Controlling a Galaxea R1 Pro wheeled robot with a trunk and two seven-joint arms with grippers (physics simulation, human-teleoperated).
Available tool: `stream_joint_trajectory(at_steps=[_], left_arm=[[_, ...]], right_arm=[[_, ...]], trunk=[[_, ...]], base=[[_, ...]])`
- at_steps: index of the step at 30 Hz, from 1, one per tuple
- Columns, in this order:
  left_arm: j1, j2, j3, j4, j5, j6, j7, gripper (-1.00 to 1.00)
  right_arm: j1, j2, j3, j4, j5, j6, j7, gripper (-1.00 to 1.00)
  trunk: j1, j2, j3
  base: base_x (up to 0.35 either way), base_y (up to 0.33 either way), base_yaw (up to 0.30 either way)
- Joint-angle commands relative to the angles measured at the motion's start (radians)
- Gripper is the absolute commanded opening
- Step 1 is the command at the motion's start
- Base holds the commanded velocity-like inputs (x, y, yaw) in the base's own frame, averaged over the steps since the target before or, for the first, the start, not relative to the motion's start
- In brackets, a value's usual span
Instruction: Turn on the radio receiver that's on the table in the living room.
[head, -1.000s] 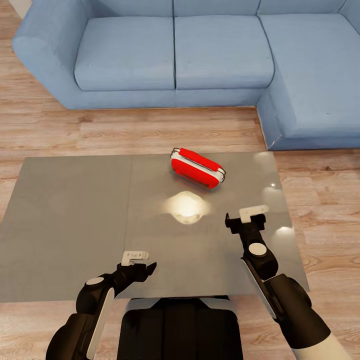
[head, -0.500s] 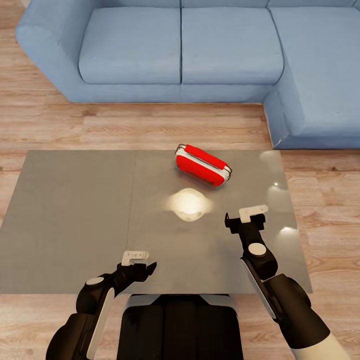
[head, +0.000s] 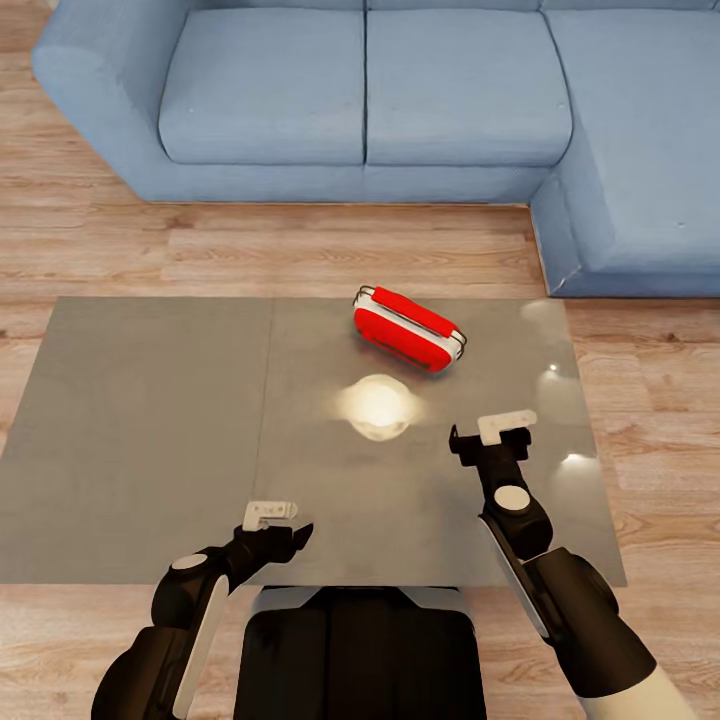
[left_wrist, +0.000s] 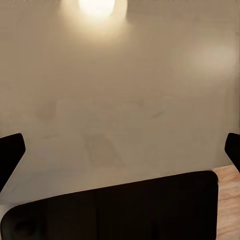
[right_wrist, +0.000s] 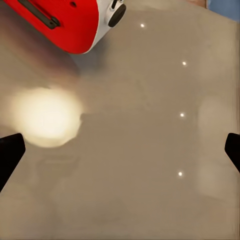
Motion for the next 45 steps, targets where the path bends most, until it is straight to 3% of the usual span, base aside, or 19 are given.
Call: stream_joint_trajectory(at_steps=[1, 38, 41, 45], left_arm=[[0.0, 0.0, 0.0, 0.0, 0.0, 0.0, 0.0, 1.0], [0.0, -0.013, -0.002, -0.003, -0.001, -0.018, 0.0, 1.0], [0.0, -0.012, -0.02, -0.002, -0.001, -0.019, -0.001, 1.0], [0.0, -0.011, -0.073, -0.001, -0.008, -0.02, 0.001, 1.0]], right_arm=[[0.0, 0.0, 0.0, 0.0, 0.0, -0.001, -0.001, 1.0], [0.0, 0.001, -0.003, 0.0, -0.001, -0.007, -0.005, 1.0], [0.0, 0.001, -0.003, 0.0, -0.001, -0.007, -0.005, 1.0], [0.0, 0.001, -0.002, 0.0, -0.001, -0.007, -0.005, 1.0]], trunk=[[0.0, 0.0, 0.0], [0.0, 0.0, 0.0], [0.0, 0.0, 0.0], [0.0, 0.0, 0.0]], base=[[0.0, 0.0, 0.0], [0.001, 0.0, 0.0], [0.14, 0.0, 0.0], [0.267, 0.0, 0.0]])
